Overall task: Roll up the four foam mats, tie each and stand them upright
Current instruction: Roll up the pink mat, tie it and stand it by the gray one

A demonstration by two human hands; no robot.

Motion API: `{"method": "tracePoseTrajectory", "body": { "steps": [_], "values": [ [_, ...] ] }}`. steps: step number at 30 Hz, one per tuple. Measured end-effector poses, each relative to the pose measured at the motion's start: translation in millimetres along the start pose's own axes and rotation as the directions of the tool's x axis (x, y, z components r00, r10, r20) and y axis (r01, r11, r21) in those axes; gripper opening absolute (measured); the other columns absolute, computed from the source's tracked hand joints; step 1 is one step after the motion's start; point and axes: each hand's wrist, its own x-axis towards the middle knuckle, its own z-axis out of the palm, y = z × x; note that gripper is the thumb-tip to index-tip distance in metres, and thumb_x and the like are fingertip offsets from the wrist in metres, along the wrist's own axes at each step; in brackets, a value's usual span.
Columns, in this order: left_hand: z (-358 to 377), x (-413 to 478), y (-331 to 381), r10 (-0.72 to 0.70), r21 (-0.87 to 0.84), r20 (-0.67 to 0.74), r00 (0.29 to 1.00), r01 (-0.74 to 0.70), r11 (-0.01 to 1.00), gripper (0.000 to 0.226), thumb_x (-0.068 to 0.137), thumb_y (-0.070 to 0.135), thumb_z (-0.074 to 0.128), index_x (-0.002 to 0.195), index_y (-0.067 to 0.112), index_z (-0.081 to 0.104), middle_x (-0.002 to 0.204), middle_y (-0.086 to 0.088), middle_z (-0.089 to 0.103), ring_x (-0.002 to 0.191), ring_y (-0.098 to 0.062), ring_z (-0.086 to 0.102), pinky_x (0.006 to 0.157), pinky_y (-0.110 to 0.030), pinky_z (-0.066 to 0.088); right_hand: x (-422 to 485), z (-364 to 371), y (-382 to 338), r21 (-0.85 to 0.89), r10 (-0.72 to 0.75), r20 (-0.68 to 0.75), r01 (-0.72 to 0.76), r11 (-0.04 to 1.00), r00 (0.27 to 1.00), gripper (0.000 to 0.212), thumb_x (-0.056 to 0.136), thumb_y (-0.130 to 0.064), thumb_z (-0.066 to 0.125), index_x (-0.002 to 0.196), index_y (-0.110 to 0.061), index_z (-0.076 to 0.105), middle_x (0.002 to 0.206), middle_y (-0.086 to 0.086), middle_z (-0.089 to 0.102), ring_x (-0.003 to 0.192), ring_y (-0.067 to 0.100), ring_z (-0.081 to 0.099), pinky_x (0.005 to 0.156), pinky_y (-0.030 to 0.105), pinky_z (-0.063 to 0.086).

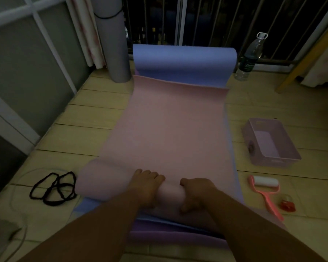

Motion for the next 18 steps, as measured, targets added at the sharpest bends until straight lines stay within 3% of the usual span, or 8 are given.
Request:
{"method": "tracePoseTrajectory", "body": {
  "steps": [4, 7, 11, 16, 18],
  "values": [
    [8, -6, -5, -0.017, -0.042, 0.125, 0.992, 0.022, 0.999, 0.104, 0.069, 0.061, 0.072, 0.151, 0.028, 0.018, 0.15, -0.002, 0.033, 0.138, -0.026, 0.032, 0.116, -0.051, 0.014, -2, 12, 5, 0.044, -0.005, -0.08, 0.009, 0.999, 0.997, 0.091, 0.063, -0.063, 0.074, 0.141, -0.033, 0.036, 0.132, 0.004, 0.058, 0.115, 0.028, 0.057, 0.1, 0.04, 0.044],
    [11, -7, -6, -0.073, -0.069, 0.121, 0.99, 0.082, 0.994, 0.092, 0.066, 0.059, 0.072, 0.143, 0.028, 0.032, 0.138, -0.004, 0.048, 0.125, -0.027, 0.046, 0.107, -0.044, 0.03, -2, 14, 0, -0.041, -0.043, -0.177, 0.036, 0.999, 0.983, 0.09, 0.066, -0.063, 0.07, 0.143, -0.033, 0.035, 0.134, 0.004, 0.056, 0.117, 0.029, 0.054, 0.102, 0.04, 0.038],
    [4, 0, -6, -0.113, -0.072, 0.143, 0.983, 0.124, 0.99, 0.079, 0.065, 0.056, 0.074, 0.132, 0.029, 0.044, 0.124, -0.002, 0.056, 0.111, -0.025, 0.055, 0.094, -0.038, 0.038, 0, 15, -10, -0.075, -0.053, -0.101, 0.046, 0.996, 0.993, 0.116, 0.06, -0.067, 0.078, 0.152, -0.029, 0.017, 0.146, 0.007, 0.041, 0.125, 0.032, 0.047, 0.107, 0.045, 0.035],
    [16, 1, -5, -0.097, -0.071, 0.177, 0.979, 0.111, 0.991, 0.091, 0.064, 0.058, 0.075, 0.14, 0.029, 0.034, 0.134, -0.004, 0.048, 0.118, -0.026, 0.049, 0.1, -0.041, 0.037, 0, 22, -15, -0.074, -0.023, -0.087, 0.017, 0.997, 0.996, 0.108, 0.068, -0.057, 0.076, 0.152, -0.028, 0.015, 0.144, 0.009, 0.041, 0.126, 0.034, 0.044, 0.107, 0.046, 0.033],
    [20, 0, -5, -0.083, -0.065, 0.172, 0.982, 0.095, 0.993, 0.098, 0.064, 0.059, 0.075, 0.145, 0.031, 0.028, 0.141, -0.003, 0.043, 0.125, -0.027, 0.044, 0.106, -0.043, 0.033, 0, 23, -16, -0.097, -0.013, -0.104, 0.003, 0.995, 0.994, 0.095, 0.073, -0.054, 0.073, 0.149, -0.026, 0.023, 0.138, 0.009, 0.047, 0.121, 0.031, 0.047, 0.105, 0.043, 0.034]
  ]
}}
